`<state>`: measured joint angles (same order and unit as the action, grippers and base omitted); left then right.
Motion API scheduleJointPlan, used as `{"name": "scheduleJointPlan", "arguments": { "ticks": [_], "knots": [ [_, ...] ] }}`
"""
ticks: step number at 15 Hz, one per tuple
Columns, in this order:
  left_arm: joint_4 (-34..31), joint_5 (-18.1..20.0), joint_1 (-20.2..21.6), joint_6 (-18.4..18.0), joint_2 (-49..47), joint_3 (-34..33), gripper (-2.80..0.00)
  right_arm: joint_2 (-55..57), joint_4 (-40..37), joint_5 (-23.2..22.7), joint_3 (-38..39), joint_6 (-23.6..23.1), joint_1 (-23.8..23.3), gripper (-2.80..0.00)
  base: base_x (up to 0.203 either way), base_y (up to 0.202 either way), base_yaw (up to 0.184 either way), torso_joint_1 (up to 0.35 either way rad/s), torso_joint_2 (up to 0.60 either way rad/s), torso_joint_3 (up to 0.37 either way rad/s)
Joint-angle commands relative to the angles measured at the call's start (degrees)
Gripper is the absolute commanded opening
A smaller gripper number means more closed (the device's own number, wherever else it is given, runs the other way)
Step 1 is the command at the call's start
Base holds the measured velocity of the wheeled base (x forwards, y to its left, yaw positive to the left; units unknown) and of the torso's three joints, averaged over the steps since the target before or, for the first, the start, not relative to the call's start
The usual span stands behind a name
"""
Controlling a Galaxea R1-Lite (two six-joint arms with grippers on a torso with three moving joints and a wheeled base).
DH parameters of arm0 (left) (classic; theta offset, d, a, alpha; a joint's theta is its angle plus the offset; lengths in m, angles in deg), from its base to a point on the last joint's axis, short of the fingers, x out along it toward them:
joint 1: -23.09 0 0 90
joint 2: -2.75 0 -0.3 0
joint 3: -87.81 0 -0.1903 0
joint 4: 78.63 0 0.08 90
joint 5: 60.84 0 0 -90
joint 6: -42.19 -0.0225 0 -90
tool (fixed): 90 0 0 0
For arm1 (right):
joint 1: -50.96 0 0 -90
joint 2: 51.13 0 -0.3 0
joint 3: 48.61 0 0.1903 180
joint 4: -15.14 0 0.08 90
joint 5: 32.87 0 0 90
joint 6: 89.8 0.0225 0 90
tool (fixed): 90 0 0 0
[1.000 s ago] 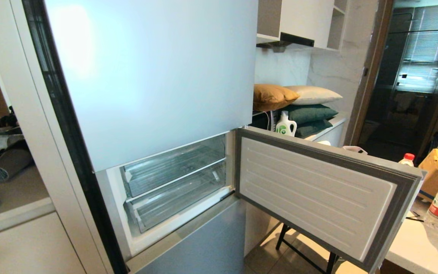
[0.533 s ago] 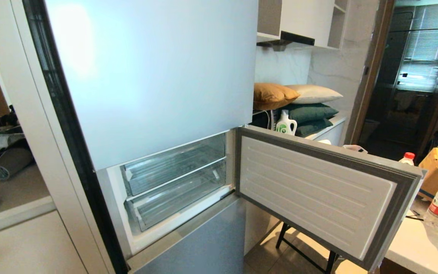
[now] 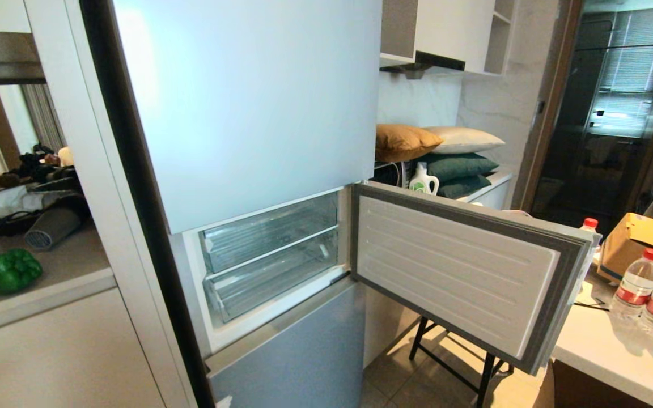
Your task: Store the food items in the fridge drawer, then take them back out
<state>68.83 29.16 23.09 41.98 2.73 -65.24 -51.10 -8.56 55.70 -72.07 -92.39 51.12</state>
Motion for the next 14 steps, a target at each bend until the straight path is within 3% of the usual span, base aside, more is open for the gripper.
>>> {"name": "scheduleJointPlan", "arguments": {
  "ticks": [1,6,10,12,14],
  "knots": [
    [-0.05,0.00,0.00,0.01,0.11,0.02,-2.80,-0.02,-0.02,0.03,0.01,-0.31,0.02,-2.80,0.000,0.000,0.000,0.027,0.01,-0.009],
    [-0.05,0.00,0.00,-0.06,0.11,0.02,-2.80,4.98,-3.84,3.76,-5.47,1.79,0.01,-2.80,0.000,0.000,0.000,0.000,0.00,0.000],
    [-0.05,0.00,0.00,-0.06,0.03,0.02,-2.80,23.19,-4.57,9.03,-18.05,15.08,-2.32,-2.80,0.000,0.000,0.000,0.000,0.00,0.000],
    [-0.05,0.00,0.00,-0.06,0.02,0.02,-2.80,33.67,-0.55,8.01,-21.14,19.73,-11.06,-2.80,0.000,0.000,0.000,0.000,0.00,0.000],
    [-0.05,0.00,0.00,-0.06,0.10,0.02,-2.80,44.32,8.41,1.10,-22.45,22.28,-26.86,-2.80,0.000,0.000,0.000,0.000,0.00,0.000]
  ]
}}
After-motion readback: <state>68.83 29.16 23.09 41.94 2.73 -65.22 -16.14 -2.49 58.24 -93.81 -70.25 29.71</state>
